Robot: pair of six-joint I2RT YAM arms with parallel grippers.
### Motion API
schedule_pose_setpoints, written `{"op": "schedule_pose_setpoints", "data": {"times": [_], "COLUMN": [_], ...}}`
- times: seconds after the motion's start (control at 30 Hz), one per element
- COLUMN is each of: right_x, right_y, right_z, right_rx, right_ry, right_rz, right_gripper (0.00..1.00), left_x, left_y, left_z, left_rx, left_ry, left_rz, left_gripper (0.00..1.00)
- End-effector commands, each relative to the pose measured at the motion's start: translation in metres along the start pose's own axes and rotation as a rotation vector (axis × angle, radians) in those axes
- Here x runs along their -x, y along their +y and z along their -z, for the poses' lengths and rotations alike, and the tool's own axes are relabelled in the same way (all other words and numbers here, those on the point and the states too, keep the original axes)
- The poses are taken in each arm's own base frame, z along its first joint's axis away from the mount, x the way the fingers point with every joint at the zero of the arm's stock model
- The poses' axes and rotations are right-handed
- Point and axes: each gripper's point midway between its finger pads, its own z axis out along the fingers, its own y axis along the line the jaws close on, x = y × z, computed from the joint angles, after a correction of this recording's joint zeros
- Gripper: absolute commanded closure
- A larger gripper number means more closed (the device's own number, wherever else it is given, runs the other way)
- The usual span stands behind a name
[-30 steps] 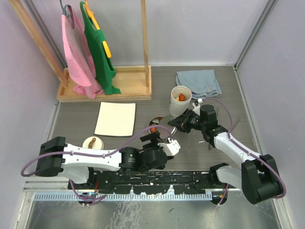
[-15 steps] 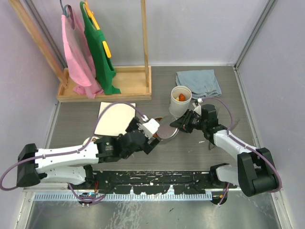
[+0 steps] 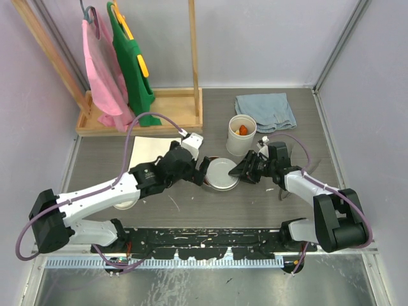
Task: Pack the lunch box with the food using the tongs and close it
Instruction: Close the box lid on the packing box.
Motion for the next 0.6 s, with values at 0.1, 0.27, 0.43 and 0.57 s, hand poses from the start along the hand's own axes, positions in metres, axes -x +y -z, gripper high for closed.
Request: {"op": "schedule_pose_setpoints", "data": {"times": [0.1, 0.27, 0.43, 0.57], "right_x": [0.011, 0.012, 0.015, 0.016], "right_y": [0.007, 0.006, 0.009, 0.012], "right_z": [0.001, 0.0, 0.0, -0.001], "right_rx": [0.002, -0.005, 0.003, 0.014], "right_ry": [-0.015, -0.017, -0.028, -0.031], "right_rz": [0.06, 0.043, 0.018, -0.007], "right_gripper": [0.5, 0.48, 0.48, 0.48], "left_x": [0.004, -0.007, -0.004, -0.003], "left_y": [0.004, 0.002, -0.004, -0.013], "left_z": [-0.025, -0.045, -0.064, -0.077], "left_rx": [0.006, -0.046, -0.115, -0.17], "left_ry": [0.07, 0.141, 0.162, 0.192], "left_rz": [0.216, 0.335, 0.378, 0.368], "left_gripper": [0.02, 0.02, 0.02, 0.02]}}
